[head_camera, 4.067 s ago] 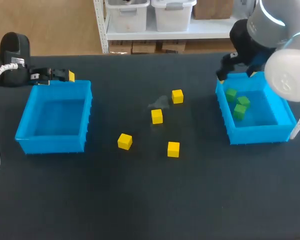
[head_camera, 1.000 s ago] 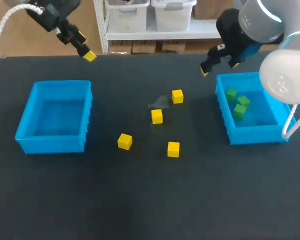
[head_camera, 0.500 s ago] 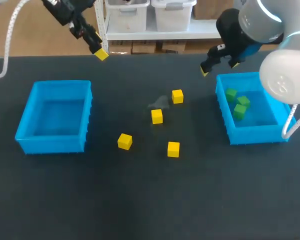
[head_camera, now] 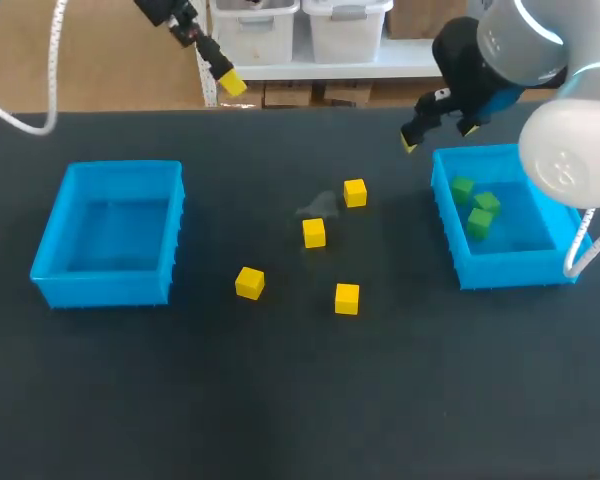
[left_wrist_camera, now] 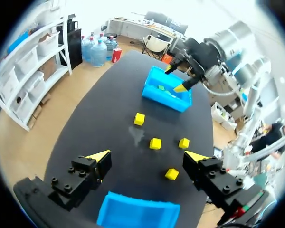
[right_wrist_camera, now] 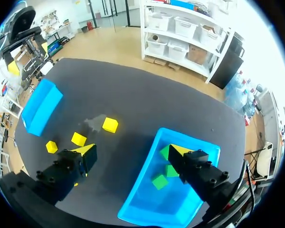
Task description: Put the green cubes in the right bin and the yellow cubes in the left bin.
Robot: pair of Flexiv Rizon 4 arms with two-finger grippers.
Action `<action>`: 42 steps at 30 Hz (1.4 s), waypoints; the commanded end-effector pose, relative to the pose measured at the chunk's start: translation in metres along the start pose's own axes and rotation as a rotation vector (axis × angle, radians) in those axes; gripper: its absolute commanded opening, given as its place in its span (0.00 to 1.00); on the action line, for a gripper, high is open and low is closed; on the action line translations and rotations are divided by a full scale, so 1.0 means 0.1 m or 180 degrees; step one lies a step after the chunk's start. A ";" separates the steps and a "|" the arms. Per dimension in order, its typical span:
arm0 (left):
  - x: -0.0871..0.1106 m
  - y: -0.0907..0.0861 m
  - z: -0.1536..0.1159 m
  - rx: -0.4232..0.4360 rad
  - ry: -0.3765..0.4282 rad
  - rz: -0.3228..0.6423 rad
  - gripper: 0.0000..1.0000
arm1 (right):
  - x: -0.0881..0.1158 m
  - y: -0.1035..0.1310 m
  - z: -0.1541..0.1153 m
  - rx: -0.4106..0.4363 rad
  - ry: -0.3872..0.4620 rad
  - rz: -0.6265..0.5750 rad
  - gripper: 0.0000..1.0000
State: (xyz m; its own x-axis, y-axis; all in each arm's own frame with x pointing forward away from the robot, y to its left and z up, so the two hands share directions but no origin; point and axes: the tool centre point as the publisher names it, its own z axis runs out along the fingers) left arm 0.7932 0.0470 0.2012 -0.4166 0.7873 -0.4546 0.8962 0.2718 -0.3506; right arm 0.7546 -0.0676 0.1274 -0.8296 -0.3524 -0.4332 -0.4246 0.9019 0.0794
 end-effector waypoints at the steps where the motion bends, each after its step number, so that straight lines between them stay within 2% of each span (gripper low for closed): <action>1: -0.10 0.14 0.08 0.0469 0.0192 0.0009 1.00 | 0.00 0.00 0.00 -0.0002 0.0000 -0.0002 1.00; 4: -0.14 0.13 0.16 0.0520 0.0367 0.0089 1.00 | 0.00 0.00 0.00 -0.0002 0.0000 -0.0002 1.00; 6: -0.18 0.10 0.21 0.0582 0.0387 0.0109 1.00 | 0.00 0.00 0.00 -0.0002 0.0000 -0.0002 1.00; 12: -0.25 -0.08 0.31 0.0618 0.0490 0.0253 1.00 | 0.00 0.00 0.00 -0.0002 0.0000 -0.0002 1.00; 17: -0.21 -0.22 0.44 0.0747 0.0649 0.0274 1.00 | 0.00 0.00 0.00 -0.0002 0.0000 -0.0002 1.00; 23: -0.15 -0.16 0.55 0.0782 0.0716 0.0138 1.00 | 0.00 0.00 0.00 -0.0002 0.0000 -0.0002 1.00; 27: -0.16 -0.01 0.54 0.0715 0.0577 -0.0020 1.00 | 0.00 0.00 0.00 -0.0002 0.0000 -0.0002 1.00; 29: -0.19 0.08 0.50 0.0678 0.0420 -0.0124 1.00 | 0.00 0.00 0.00 -0.0002 0.0000 -0.0002 1.00; 34: -0.25 0.20 0.44 0.0598 0.0185 -0.0251 1.00 | 0.00 0.00 0.00 -0.0002 0.0000 -0.0002 1.00; 38: -0.36 0.16 0.33 0.0544 -0.0049 -0.0215 1.00 | 0.00 0.00 0.00 -0.0002 0.0000 -0.0002 1.00; 40: -0.41 0.09 0.26 0.0490 -0.0106 -0.0110 1.00 | 0.00 0.00 0.00 -0.0002 0.0000 -0.0002 1.00; 42: -0.45 0.03 0.21 0.0539 -0.0292 -0.0130 1.00 | 0.00 0.00 0.00 -0.0002 0.0000 -0.0002 1.00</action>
State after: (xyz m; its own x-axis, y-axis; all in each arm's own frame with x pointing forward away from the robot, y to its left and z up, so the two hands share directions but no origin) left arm 0.8079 -0.0041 0.1984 -0.4632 0.7377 -0.4911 0.8730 0.2844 -0.3962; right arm 0.7546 -0.0675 0.1273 -0.8295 -0.3526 -0.4332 -0.4248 0.9018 0.0793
